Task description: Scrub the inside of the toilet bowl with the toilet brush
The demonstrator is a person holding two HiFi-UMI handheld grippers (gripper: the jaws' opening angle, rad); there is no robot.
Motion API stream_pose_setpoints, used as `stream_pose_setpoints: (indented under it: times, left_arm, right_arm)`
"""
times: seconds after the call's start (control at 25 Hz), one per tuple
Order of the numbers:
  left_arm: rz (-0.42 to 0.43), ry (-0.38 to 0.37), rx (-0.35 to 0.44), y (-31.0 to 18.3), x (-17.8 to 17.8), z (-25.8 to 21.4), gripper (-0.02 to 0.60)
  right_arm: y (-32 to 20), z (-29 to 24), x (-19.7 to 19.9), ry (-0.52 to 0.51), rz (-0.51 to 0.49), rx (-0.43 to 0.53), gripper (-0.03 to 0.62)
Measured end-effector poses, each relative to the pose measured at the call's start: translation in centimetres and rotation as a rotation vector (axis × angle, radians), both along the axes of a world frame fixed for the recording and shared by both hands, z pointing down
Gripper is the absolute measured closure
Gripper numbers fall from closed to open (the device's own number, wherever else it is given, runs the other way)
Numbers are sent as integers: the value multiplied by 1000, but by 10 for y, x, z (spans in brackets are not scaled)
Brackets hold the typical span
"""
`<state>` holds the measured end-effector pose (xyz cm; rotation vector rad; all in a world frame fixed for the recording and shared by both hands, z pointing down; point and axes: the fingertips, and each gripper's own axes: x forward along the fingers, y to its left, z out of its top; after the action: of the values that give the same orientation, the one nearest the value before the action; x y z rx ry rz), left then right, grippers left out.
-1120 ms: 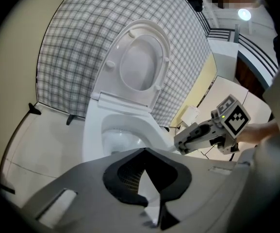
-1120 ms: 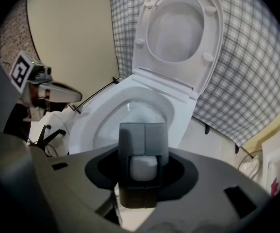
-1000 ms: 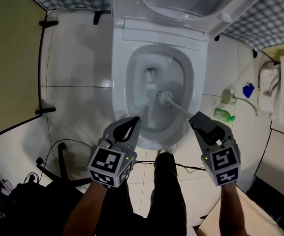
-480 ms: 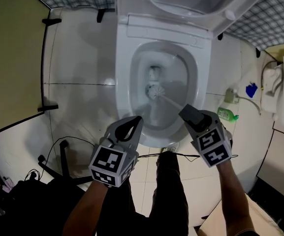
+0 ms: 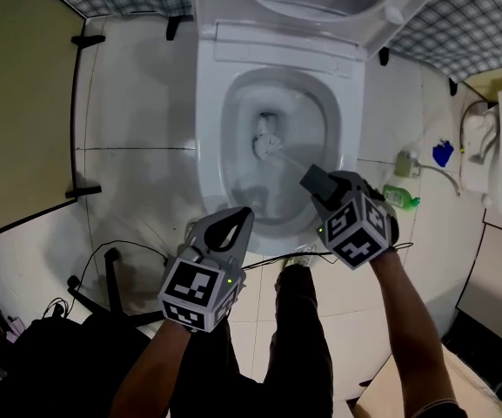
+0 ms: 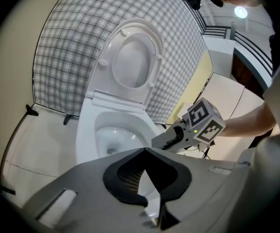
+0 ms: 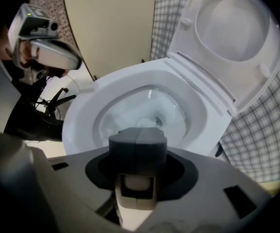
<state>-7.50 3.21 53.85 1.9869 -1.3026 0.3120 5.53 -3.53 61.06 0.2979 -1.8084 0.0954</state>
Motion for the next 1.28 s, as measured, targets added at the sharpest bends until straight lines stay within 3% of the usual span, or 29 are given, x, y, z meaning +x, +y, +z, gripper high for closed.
stream_pose_setpoints:
  times: [0.2, 0.4, 0.52, 0.84, 1.08, 1.28]
  left_arm:
    - [-6, -8, -2, 3, 0, -3, 574]
    - [-18, -12, -5, 10, -1, -8, 574]
    - [-24, -11, -9, 13, -1, -10, 574]
    - [-23, -16, -16, 21, -3, -10, 574]
    - [-22, -24, -27, 27, -7, -9, 574]
    - [-40, -11, -28, 27, -8, -9, 574]
  right_arm:
    - [54, -45, 19, -41, -108, -31, 411]
    - [107, -81, 8, -97, -193, -84, 411]
    - [112, -78, 7, -70, -212, -72, 411]
    - [50, -33, -5, -32, -80, 5, 411]
    - [9, 6, -7, -2, 68, 0, 410]
    - [21, -11, -22, -94, 174, -17, 410]
